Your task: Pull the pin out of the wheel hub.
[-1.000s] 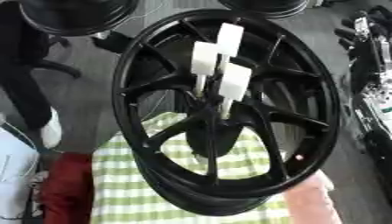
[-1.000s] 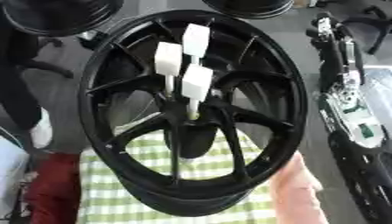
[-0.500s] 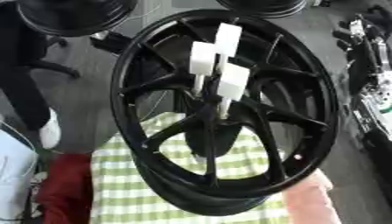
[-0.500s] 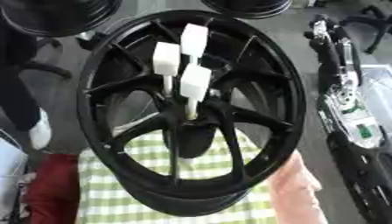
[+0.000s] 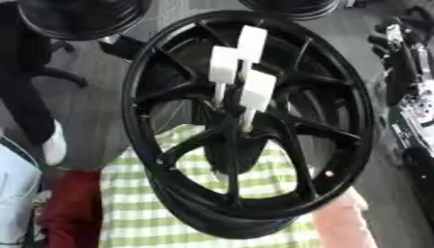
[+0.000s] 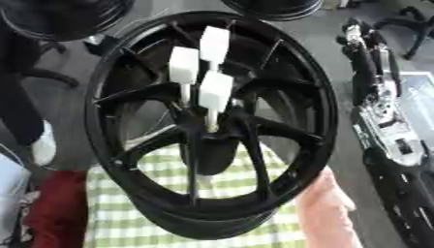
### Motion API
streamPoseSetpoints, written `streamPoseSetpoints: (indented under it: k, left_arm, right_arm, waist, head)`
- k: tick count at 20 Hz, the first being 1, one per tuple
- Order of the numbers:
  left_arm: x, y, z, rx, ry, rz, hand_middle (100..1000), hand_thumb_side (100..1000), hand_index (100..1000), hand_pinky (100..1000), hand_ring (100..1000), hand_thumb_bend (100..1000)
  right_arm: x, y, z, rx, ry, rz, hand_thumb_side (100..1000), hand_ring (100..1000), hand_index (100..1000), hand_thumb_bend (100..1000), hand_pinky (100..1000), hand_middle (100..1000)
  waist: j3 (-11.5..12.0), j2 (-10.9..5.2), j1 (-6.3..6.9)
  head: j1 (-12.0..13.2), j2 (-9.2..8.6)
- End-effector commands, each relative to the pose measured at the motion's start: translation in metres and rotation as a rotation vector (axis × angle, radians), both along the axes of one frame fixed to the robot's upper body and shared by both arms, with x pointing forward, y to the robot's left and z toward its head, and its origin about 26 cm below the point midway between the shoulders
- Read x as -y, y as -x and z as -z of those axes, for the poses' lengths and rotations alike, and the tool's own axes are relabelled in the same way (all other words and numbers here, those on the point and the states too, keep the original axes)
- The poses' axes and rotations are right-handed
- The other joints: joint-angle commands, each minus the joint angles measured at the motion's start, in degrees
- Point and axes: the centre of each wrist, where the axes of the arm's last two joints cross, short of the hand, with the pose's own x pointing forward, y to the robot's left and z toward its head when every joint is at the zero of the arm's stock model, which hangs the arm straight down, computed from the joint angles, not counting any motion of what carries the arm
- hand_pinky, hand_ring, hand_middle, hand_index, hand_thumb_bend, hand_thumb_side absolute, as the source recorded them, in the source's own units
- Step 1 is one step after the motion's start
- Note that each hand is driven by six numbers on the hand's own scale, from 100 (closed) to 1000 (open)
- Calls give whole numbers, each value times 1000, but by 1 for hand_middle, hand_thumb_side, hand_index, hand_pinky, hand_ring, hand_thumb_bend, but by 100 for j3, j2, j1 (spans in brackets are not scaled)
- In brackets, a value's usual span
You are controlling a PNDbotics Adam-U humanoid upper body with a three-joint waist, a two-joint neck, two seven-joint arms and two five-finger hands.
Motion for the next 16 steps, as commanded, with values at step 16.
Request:
streamPoseSetpoints:
  k: [16]
  left_arm:
    - [58,14,-37,-264,-529,298,841,932,910,749,829,228]
  right_arm:
    - [8,2,-12,0,71,-5,586,798,796,100,929,762]
  waist:
    - [4,-120,97]
  head:
    - [-31,33]
